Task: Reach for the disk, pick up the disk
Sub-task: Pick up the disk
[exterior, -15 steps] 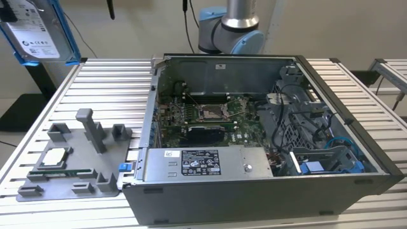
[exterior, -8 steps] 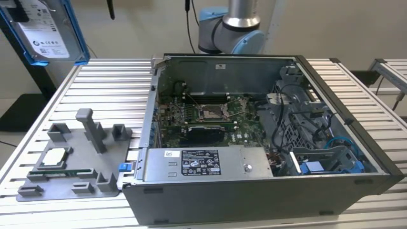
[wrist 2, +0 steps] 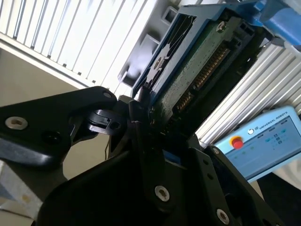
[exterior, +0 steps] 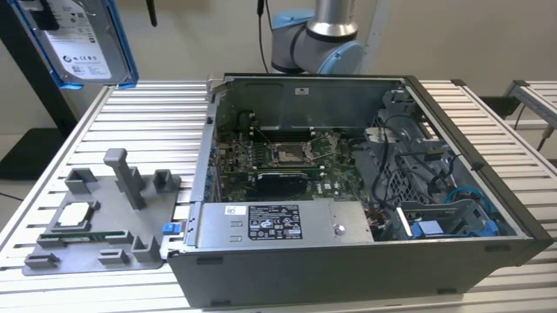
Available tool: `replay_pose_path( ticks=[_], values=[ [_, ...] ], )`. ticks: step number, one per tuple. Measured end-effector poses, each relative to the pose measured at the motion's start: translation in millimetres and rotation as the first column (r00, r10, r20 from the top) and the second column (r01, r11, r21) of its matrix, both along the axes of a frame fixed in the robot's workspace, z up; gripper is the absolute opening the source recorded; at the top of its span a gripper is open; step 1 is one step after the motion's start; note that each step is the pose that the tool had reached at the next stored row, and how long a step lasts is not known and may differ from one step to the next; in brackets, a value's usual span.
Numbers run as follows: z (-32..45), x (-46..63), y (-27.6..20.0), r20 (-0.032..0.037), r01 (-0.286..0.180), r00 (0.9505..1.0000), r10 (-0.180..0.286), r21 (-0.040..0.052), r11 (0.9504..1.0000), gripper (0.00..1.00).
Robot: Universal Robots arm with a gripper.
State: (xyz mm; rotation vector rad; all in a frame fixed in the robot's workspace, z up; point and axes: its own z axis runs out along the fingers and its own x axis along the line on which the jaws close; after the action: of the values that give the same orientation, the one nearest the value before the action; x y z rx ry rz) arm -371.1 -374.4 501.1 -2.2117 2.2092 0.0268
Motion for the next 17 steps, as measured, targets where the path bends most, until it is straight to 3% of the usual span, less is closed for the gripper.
replay_pose_path(
  ticks=[17],
  values=[
    [0.1, 57.4, 0.9, -0.0039, 0.0, 1.0, 0.0, 0.0, 1.0, 0.0]
  ],
)
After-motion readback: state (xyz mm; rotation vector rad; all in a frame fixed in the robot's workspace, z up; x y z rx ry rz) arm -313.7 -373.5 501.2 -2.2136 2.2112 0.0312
